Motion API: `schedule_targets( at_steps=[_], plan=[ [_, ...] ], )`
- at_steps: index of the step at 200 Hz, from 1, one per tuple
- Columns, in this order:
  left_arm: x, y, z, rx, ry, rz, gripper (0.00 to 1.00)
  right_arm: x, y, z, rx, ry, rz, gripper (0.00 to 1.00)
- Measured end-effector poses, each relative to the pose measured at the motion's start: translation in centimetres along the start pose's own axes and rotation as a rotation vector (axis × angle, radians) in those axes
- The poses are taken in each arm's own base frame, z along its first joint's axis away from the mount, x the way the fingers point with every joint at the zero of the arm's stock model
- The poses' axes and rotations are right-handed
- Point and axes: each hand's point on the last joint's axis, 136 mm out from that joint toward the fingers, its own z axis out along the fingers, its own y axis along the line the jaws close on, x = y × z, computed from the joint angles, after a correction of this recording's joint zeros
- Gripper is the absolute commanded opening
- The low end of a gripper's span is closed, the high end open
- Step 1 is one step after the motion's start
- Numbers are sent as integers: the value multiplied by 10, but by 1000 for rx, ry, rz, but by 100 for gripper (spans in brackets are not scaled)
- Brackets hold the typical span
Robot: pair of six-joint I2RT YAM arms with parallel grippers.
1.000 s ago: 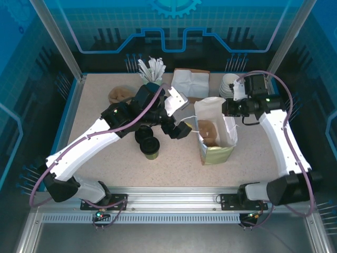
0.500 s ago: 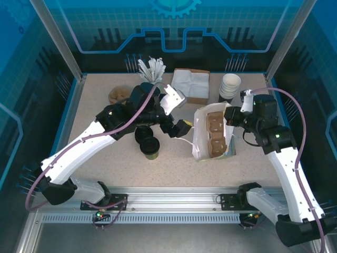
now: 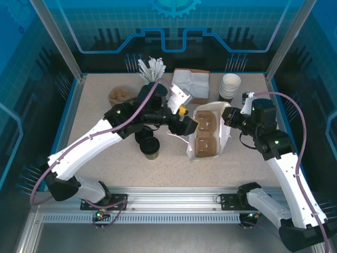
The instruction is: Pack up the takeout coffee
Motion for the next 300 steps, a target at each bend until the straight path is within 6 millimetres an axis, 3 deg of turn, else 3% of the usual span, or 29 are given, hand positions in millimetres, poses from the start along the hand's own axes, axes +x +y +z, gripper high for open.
schedule_targets(
  at_steps=[19, 47, 94, 129, 189, 256, 300],
  plan=[
    [4, -8, 15, 8, 25, -43, 65, 4, 2, 3, 13, 6, 60, 0],
    [6, -11, 32, -18, 53, -120, 60, 11, 2, 7, 48, 10, 149, 0],
    [21, 7, 48, -117, 110, -247, 47, 23, -8, 16, 135, 19, 281, 0],
    [49, 23, 69, -210, 216, -298, 39, 25, -12, 17, 161, 2, 343, 0],
    [92, 34, 93, -323, 385, -290, 35, 35, -22, 23, 197, 11, 399, 0],
    [118, 50, 113, -418, 517, -285, 36, 55, -35, 32, 229, 45, 440, 0],
    [118, 48, 112, -421, 537, -272, 40, 57, -36, 30, 221, 41, 448, 0]
  ],
)
